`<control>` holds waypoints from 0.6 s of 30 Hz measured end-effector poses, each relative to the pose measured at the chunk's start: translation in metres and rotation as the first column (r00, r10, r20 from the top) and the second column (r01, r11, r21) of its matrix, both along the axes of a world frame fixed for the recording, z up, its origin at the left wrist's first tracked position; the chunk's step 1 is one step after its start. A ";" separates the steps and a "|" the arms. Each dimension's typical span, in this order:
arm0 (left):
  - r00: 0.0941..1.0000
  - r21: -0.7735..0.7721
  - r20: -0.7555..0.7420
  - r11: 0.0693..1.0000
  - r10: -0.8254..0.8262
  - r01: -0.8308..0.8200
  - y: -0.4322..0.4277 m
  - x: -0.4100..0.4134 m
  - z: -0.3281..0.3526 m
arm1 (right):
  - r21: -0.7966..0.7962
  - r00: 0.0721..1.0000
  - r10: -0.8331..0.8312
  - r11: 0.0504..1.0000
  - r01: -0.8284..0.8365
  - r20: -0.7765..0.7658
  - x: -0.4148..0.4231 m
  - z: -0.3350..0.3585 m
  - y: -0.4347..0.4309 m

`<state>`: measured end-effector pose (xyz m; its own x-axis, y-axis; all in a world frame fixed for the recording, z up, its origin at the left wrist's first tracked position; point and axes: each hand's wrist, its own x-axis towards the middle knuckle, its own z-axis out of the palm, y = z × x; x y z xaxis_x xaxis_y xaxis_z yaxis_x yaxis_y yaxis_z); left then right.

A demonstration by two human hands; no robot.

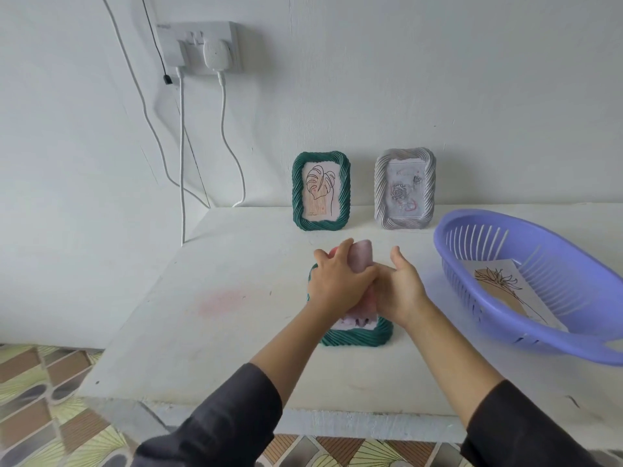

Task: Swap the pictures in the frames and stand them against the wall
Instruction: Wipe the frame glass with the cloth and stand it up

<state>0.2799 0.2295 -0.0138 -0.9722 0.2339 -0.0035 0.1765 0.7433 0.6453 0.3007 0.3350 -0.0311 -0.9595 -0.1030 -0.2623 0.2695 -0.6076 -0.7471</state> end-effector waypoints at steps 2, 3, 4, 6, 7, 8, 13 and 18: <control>0.999 -0.072 -0.031 0.997 0.011 -0.013 -0.014 -0.007 -0.002 | 0.252 0.999 -0.046 0.967 0.039 0.019 -0.002 -0.006 0.001; 0.998 -0.116 -0.049 0.993 0.033 -0.039 -0.025 -0.013 -0.004 | 0.463 0.997 -0.081 0.884 0.067 0.010 -0.003 -0.009 0.001; 0.995 -0.163 -0.069 0.983 0.069 -0.080 -0.038 -0.021 -0.006 | 0.667 0.993 -0.117 0.739 0.095 -0.011 -0.003 -0.013 0.003; 0.981 -0.259 -0.108 0.949 0.158 -0.181 -0.070 -0.038 -0.012 | 0.924 0.989 -0.122 0.365 0.117 -0.077 0.000 -0.025 0.011; 0.974 -0.304 -0.113 0.926 0.197 -0.223 -0.086 -0.047 -0.018 | 0.958 0.990 -0.107 0.260 0.119 -0.094 0.003 -0.030 0.014; 0.970 -0.350 -0.099 0.904 0.223 -0.244 -0.101 -0.055 -0.025 | 0.970 0.991 -0.089 0.213 0.120 -0.103 0.006 -0.035 0.016; 0.977 -0.493 -0.028 0.848 0.211 -0.197 -0.126 -0.062 -0.062 | 0.980 0.982 -0.027 0.065 0.190 -0.189 0.009 -0.058 0.013; 0.979 -0.556 -0.053 0.809 0.197 -0.193 -0.124 -0.061 -0.060 | 0.979 0.979 -0.007 0.005 0.202 -0.202 0.010 -0.060 0.013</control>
<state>0.2187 0.1056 -0.0742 -0.9967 -0.0041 -0.0816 -0.0133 0.9935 0.1128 0.3106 0.3485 -0.0907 -0.9589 0.2686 0.0909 0.1459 0.7422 -0.6541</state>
